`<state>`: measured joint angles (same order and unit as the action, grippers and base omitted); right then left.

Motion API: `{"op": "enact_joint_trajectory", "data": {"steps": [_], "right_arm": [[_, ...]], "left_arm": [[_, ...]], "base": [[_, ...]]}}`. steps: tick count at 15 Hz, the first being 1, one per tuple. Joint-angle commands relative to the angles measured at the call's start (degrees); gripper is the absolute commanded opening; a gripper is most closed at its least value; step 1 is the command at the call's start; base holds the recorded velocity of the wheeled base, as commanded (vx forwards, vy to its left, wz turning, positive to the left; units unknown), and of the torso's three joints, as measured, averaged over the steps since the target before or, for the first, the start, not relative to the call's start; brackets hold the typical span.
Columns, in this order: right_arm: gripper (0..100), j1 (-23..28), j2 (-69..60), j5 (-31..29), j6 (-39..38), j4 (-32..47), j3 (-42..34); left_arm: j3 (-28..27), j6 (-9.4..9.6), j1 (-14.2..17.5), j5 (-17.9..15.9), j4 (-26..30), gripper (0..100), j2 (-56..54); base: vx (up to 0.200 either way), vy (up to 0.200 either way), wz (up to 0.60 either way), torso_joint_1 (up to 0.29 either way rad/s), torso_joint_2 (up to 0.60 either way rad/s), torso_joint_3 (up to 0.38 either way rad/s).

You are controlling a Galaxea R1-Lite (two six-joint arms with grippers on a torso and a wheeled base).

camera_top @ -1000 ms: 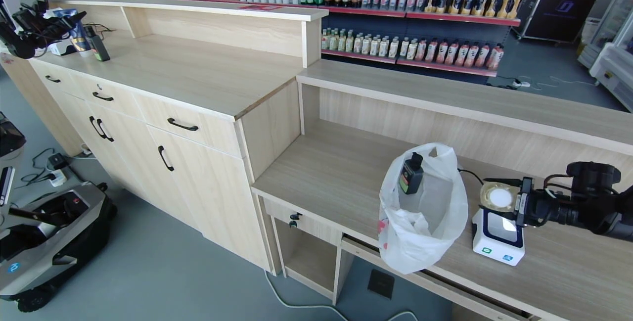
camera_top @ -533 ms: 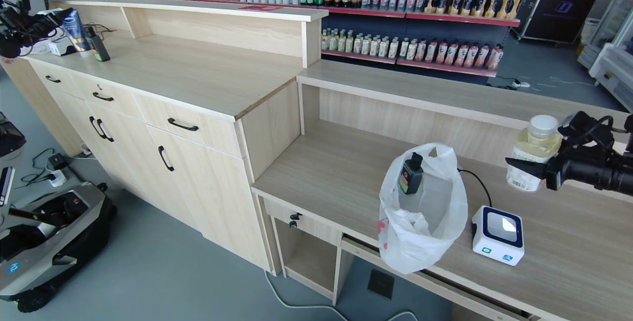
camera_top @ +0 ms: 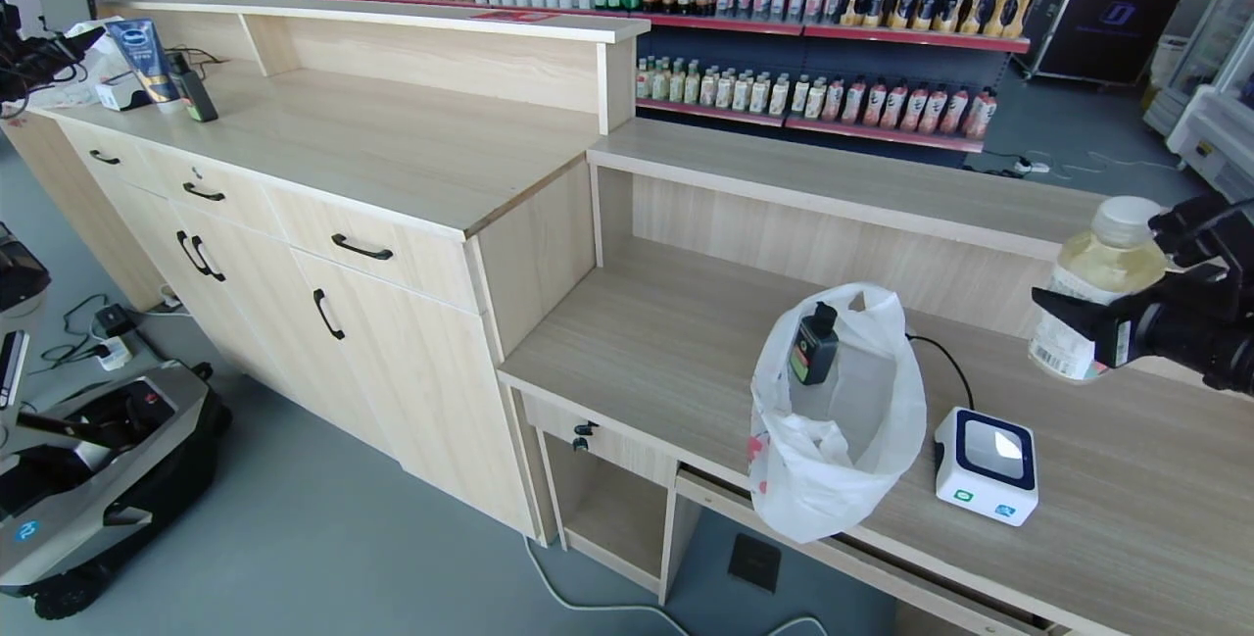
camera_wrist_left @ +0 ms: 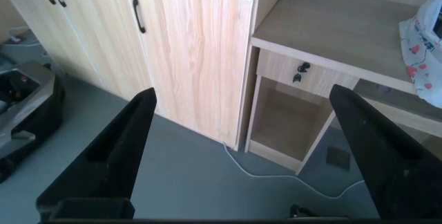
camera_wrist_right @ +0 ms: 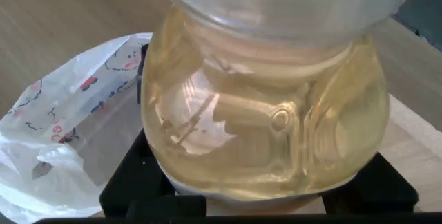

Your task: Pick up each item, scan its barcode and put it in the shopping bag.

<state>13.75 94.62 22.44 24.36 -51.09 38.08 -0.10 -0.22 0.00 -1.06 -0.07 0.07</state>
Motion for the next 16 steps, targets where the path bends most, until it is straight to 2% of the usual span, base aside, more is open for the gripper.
{"op": "enact_joint_trajectory", "data": {"steps": [1, 3, 4, 6, 10, 12, 16], "right_arm": [[0, -4.17, 0.21, -2.58, -0.19, -3.93, -1.87], [0, -10.85, 3.81, -13.48, -0.27, -13.25, -2.14], [0, -13.4, 4.52, -16.82, -0.27, -15.97, -2.4], [0, -16.56, 5.22, -19.81, 0.69, -19.49, -3.63], [0, -17.79, 5.48, -19.98, 7.9, -21.16, -5.56], [0, -17.97, 5.31, -19.1, 9.13, -21.68, -6.88], [0, -19.9, 9.97, -17.7, 8.95, -23.0, -6.62]], "left_arm": [[0.01, -0.04, 0.0, 0.01, -0.01, 100, 0.01], [0.01, -0.04, 0.0, 0.01, -0.01, 100, 0.01], [0.01, -0.04, 0.0, 0.01, -0.01, 100, 0.01], [0.01, -0.04, 0.0, 0.01, -0.01, 100, 0.01], [0.01, -0.04, 0.0, 0.01, -0.01, 100, 0.01], [0.01, -0.04, 0.0, 0.01, -0.01, 100, 0.01], [0.01, -0.04, 0.0, 0.01, -0.01, 100, 0.01]], "base": [[0.0, 0.0, 0.0, 0.0, 0.0, 0.0], [0.0, 0.0, 0.0, 0.0, 0.0, 0.0], [0.0, 0.0, 0.0, 0.0, 0.0, 0.0], [0.0, 0.0, 0.0, 0.0, 0.0, 0.0], [0.0, 0.0, 0.0, 0.0, 0.0, 0.0], [0.0, 0.0, 0.0, 0.0, 0.0, 0.0], [0.0, 0.0, 0.6, 0.001, 0.0, 0.005]]}}
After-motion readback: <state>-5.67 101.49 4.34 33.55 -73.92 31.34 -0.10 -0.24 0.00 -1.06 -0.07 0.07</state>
